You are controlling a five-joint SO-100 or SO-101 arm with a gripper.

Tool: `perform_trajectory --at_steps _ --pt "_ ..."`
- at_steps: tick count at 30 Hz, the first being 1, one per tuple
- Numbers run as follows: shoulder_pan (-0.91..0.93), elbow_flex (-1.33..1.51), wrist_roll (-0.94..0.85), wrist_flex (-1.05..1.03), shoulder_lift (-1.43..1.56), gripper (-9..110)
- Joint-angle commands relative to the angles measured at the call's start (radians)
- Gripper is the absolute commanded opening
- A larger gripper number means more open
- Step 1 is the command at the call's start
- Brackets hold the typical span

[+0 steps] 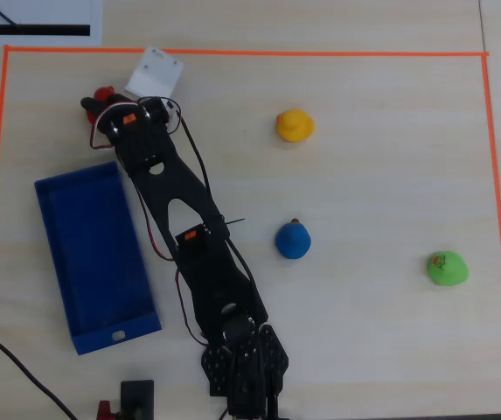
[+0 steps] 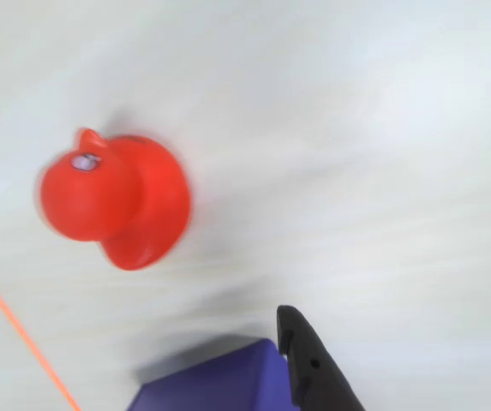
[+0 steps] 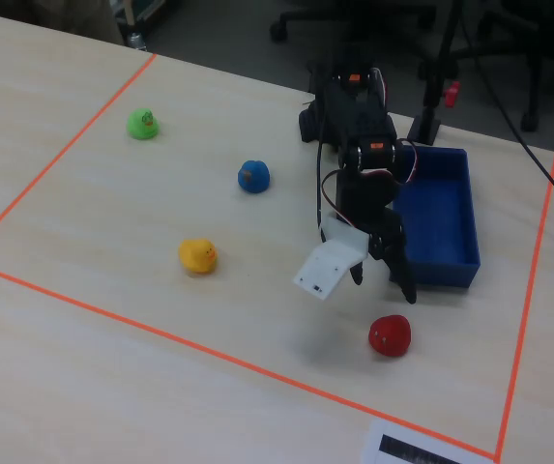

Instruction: Grasp red duck and put it into box.

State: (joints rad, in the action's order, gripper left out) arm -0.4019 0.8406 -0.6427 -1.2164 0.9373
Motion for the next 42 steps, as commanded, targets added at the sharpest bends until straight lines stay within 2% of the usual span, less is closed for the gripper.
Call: perform_trajectory --at_steps 1,11,36,39,42 --pt "-0.008 -0.055 -0.028 0.061 -0.015 45" --pt "-0.012 -0.17 -0.021 0.143 -0.127 45" --pt "-0.015 -0.21 -0.041 0.348 -0.255 41" --pt "-0.011 -0.23 -0.046 0.364 -0.276 35" --pt "-0.006 -0.238 -0.049 0.377 -0.287 15"
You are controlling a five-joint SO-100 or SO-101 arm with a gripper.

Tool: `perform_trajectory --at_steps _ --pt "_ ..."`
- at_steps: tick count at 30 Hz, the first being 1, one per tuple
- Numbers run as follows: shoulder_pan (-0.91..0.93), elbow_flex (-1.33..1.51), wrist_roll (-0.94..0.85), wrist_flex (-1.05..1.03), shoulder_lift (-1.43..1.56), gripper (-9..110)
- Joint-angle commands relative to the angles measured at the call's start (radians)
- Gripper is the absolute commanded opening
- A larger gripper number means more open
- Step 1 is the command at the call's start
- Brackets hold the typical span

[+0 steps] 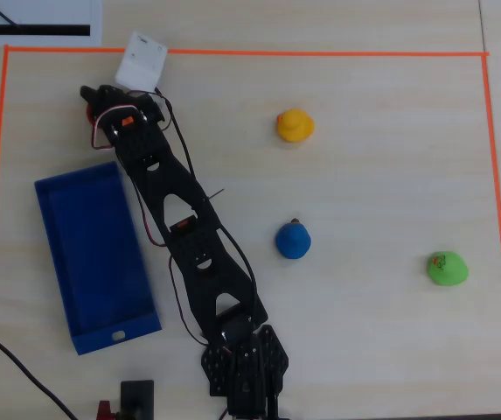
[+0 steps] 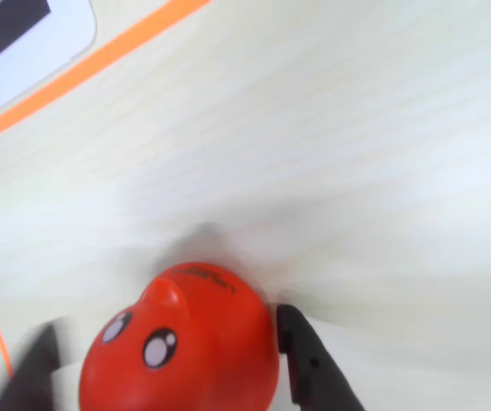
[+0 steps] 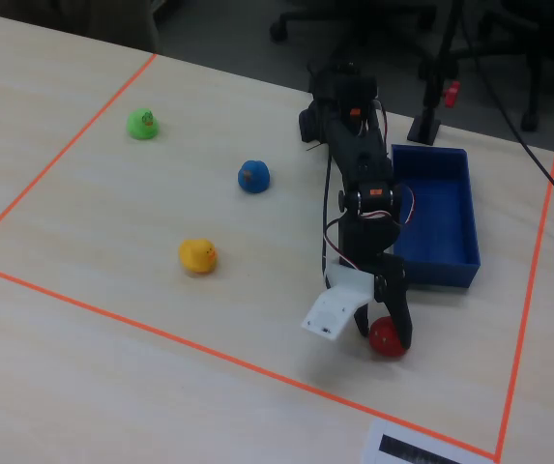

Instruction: Grasp red duck and put it into box.

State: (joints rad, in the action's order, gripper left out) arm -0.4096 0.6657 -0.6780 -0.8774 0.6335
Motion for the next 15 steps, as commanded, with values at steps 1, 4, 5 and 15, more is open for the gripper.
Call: perform_trajectory --at_steps 1,4,5,15 --pt "0.003 -0.063 -0.018 0.038 0.015 10" --pt "0.012 -0.067 -0.017 0.031 0.014 0" --pt "0.017 -0.074 -0.009 0.02 0.018 0" --pt "0.101 -0.101 0.117 -0.38 0.471 0"
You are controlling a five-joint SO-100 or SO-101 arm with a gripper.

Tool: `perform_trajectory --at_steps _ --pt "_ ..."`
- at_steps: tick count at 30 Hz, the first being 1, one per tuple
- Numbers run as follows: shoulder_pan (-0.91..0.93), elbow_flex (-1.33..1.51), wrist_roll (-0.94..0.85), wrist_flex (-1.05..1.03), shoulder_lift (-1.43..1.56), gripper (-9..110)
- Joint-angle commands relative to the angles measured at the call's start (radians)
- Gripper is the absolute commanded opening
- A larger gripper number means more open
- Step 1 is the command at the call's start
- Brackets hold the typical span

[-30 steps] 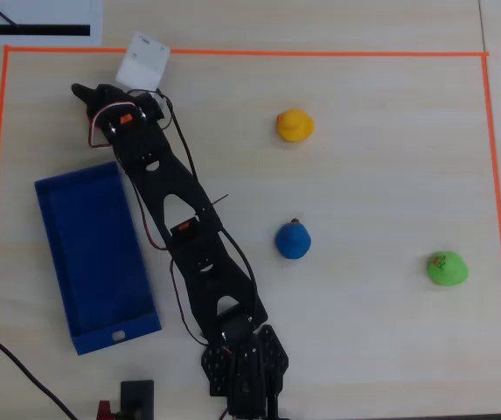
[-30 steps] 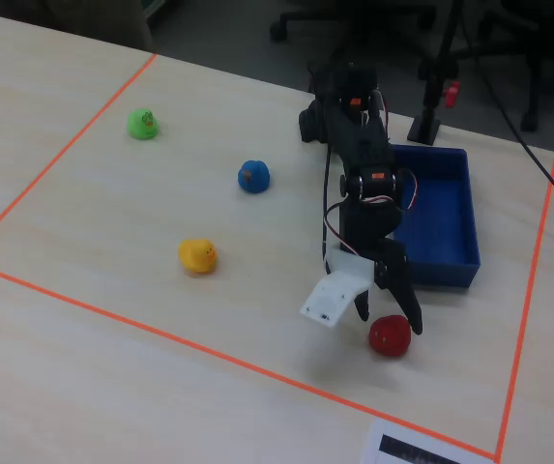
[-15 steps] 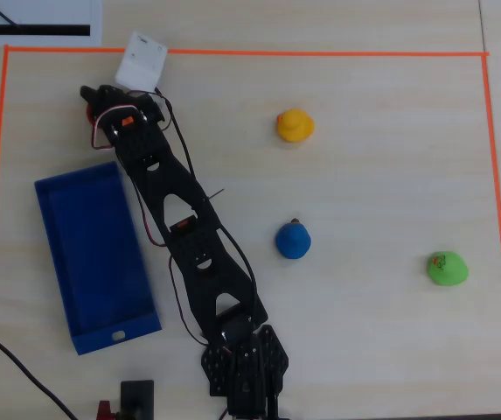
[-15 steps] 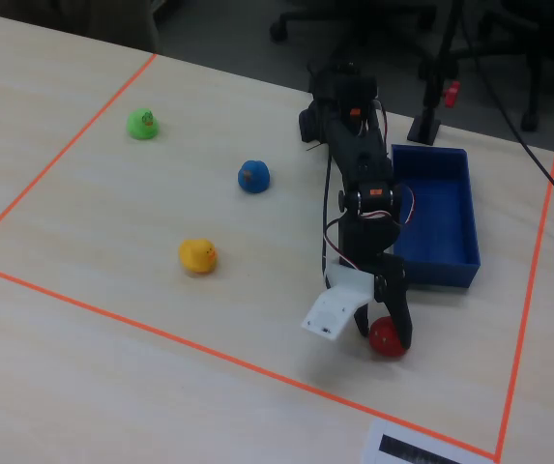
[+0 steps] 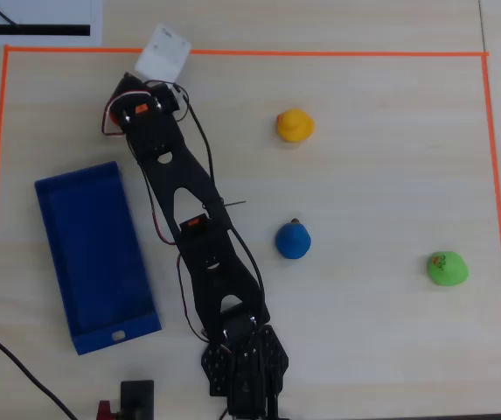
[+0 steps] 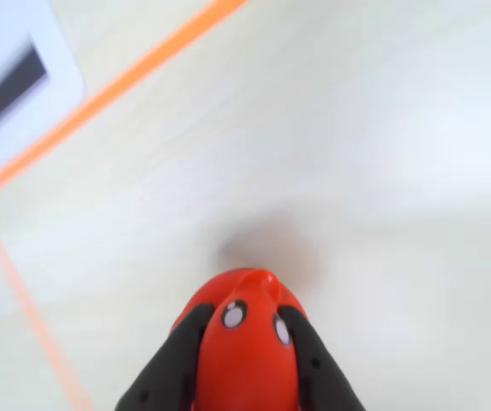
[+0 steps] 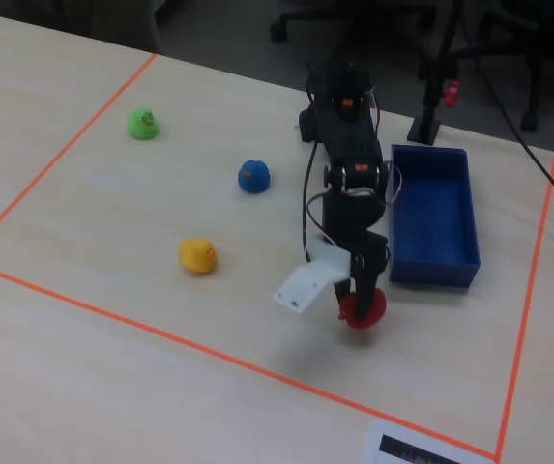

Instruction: Grasp red duck and put it into box.

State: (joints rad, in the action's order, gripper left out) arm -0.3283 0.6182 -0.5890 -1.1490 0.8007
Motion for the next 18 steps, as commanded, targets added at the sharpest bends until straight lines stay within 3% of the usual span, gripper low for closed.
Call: perform_trajectory --at_steps 1,6,12,18 --pt "0.023 -0.054 0.037 -0.173 0.37 0" --pt "-0.067 -0.149 0.069 -0.609 0.515 0" --pt "-0.301 0.44 0.107 -0.604 0.755 0" --pt "-0.526 0.525 0.232 -0.601 0.77 0"
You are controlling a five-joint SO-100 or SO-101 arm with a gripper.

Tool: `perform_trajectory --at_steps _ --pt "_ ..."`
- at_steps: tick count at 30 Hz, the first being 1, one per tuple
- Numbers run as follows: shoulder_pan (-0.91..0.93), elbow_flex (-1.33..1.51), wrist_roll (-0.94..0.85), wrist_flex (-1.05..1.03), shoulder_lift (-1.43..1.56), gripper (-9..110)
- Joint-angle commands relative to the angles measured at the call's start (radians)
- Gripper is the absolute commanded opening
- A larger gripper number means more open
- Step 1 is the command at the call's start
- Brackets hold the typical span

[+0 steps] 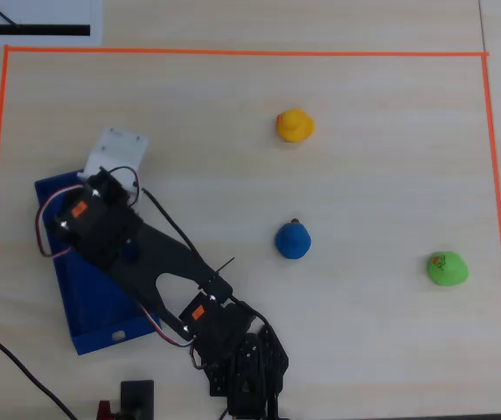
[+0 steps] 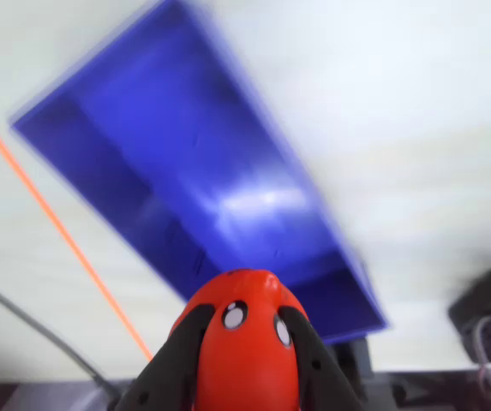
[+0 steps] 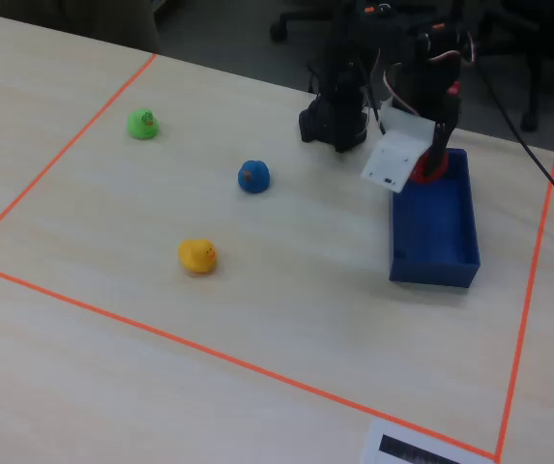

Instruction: Grasp red duck and put it into box.

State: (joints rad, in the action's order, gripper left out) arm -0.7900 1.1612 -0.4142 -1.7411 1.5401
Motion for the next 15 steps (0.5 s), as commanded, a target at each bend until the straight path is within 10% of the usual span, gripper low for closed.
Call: perform_trajectory --at_steps 1,10,15 --pt "-0.094 -0.026 0.089 -0.009 0.014 0" --pt "-0.206 -0.049 0.155 -0.009 -0.051 2" --pt "-0.152 -0.049 0.115 -0.008 -0.031 25"
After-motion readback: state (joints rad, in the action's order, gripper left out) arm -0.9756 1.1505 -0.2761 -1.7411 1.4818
